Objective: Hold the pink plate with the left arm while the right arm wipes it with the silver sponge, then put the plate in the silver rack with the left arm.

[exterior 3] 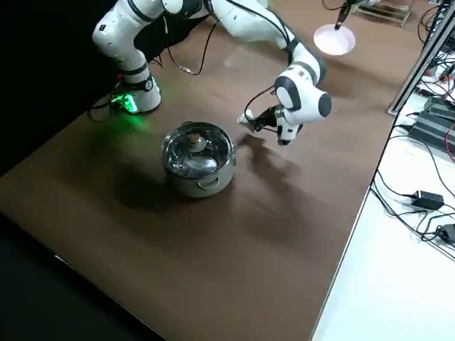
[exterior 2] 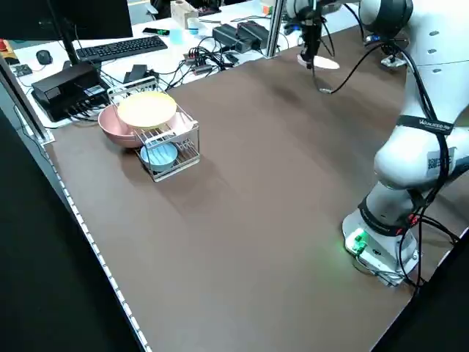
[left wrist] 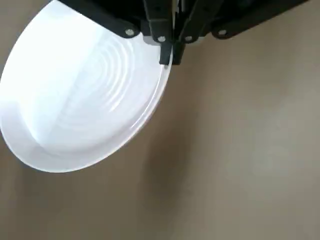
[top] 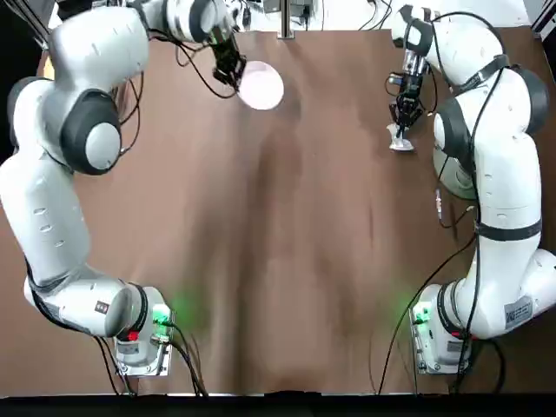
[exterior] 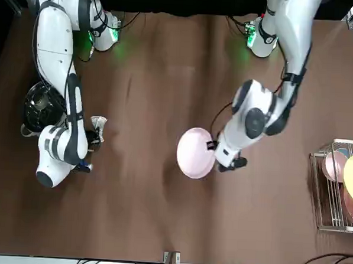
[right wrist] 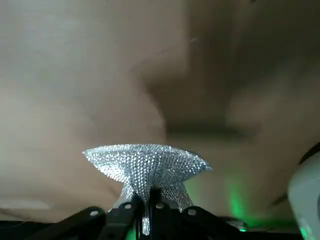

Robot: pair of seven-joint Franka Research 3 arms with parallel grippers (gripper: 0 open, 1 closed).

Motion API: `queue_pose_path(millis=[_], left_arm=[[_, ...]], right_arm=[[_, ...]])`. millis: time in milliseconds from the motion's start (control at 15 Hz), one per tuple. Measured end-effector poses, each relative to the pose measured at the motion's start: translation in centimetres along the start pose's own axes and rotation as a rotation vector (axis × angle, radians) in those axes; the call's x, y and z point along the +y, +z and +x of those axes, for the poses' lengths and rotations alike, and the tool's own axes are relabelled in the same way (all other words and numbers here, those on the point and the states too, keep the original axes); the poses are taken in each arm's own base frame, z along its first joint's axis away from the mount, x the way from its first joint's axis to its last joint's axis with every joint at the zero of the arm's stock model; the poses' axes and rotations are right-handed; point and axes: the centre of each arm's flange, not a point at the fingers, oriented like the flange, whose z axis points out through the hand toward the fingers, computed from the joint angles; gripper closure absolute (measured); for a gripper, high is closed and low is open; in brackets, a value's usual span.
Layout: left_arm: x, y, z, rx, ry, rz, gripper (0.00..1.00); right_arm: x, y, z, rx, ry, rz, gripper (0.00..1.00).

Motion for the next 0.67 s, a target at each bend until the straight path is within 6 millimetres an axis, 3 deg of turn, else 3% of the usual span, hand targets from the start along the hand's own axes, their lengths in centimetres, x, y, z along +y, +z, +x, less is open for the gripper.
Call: queue_pose_path(millis=[133,200,267,333,667], left_arm=[[-4.4,-3.3,2.1,0.002,0.013,0.002,0.97],[-4.4,-3.3,2.1,0.002,0.013,0.002,0.97],[-7.6,-5.5,3.3,0.002,0.032,0.007,0.97],[-13.2,-9.1,5.1,0.021,0.066,0.014,0.97],[-25.5,-15.7,8.4,0.129,0.028,0.095,0.97]], right_arm=[[0.9,1.0,0.7,-0.011,-0.025,-0.013,0.93],[0.9,1.0,0.7,-0.011,-0.025,-0.013,0.93],[1.5,1.1,1.0,-0.005,-0.045,-0.021,0.93],[2.6,0.7,1.4,0.025,-0.074,-0.031,0.93],[4.0,-0.1,2.1,0.091,-0.09,-0.03,0.93]])
